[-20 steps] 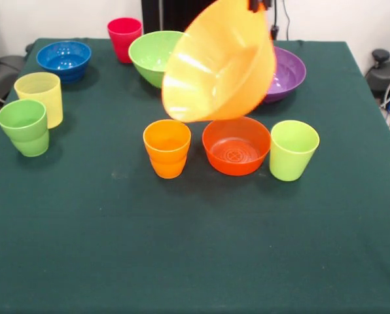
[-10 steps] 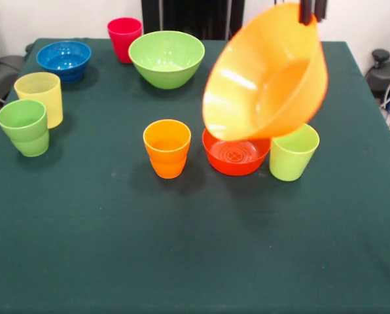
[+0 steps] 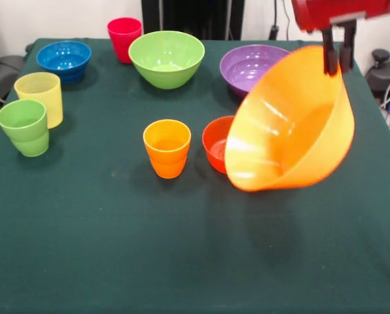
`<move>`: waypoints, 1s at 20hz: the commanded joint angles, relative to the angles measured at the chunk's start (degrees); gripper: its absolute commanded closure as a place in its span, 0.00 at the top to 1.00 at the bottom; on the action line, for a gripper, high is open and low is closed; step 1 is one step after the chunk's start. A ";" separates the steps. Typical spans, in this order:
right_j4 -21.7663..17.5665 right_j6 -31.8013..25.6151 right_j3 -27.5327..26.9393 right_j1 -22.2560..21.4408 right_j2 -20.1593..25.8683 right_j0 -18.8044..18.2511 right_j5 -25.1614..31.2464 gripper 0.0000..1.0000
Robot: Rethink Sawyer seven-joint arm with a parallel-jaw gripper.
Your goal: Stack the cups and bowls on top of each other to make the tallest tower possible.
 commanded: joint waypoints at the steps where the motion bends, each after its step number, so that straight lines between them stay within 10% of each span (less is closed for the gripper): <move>1: 1.12 9.40 -13.67 9.51 1.07 3.61 8.79 0.00; 14: 4.15 11.44 -15.07 10.05 1.08 6.02 8.84 0.00; 20: 5.04 8.28 -25.48 18.83 2.90 6.33 11.00 0.00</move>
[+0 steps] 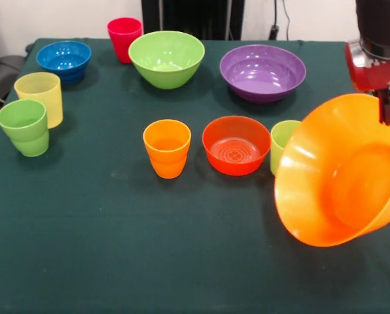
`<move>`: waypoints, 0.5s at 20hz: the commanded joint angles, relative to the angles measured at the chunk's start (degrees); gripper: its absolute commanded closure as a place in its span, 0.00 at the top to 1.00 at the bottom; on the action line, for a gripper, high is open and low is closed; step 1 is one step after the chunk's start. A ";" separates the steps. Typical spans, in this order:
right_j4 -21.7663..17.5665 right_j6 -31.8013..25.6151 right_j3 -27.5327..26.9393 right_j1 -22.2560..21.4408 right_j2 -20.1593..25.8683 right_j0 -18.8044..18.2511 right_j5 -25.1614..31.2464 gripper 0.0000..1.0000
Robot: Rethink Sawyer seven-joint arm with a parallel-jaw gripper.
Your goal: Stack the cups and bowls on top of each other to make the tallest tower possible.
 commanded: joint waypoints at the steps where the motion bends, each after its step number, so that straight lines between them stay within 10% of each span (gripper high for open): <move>1: 1.57 6.10 -12.88 8.78 3.28 1.22 6.82 0.00; 10: 1.90 6.11 -24.73 15.57 4.02 3.25 10.27 0.00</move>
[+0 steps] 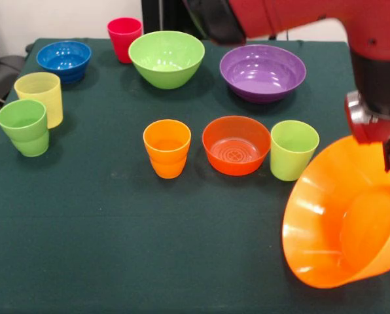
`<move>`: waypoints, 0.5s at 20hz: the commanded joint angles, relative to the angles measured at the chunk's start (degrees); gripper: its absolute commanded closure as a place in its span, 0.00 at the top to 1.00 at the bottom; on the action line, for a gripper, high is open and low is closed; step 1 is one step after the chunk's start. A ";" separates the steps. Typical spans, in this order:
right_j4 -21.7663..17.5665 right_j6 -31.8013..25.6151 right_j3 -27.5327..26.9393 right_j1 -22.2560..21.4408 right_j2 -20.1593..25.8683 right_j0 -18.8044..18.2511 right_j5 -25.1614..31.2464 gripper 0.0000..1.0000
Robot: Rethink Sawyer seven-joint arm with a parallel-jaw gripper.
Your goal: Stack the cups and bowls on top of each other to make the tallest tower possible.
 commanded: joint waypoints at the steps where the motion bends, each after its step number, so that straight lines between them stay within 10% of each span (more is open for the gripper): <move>1: 0.36 6.29 -12.41 6.65 4.07 2.43 8.78 0.00; 10: 1.00 7.28 -20.00 9.35 5.79 2.95 16.04 0.00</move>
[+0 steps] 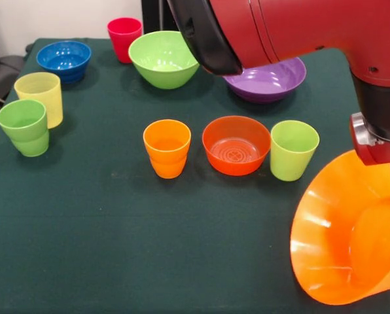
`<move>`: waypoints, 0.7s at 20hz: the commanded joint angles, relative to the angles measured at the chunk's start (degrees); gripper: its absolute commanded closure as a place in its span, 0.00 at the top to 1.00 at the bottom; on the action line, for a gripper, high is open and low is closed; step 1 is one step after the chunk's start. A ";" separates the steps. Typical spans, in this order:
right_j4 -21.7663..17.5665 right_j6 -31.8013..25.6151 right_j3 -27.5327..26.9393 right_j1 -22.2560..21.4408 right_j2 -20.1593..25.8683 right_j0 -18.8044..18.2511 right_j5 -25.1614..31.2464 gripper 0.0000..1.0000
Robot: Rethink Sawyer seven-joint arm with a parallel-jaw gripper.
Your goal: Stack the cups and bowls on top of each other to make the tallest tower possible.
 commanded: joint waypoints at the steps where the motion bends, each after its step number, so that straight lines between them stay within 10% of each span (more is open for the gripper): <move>1: 0.18 7.50 -8.33 3.30 5.40 1.53 10.41 0.00; 14: -2.84 5.30 -13.33 7.12 11.41 -1.44 15.81 0.00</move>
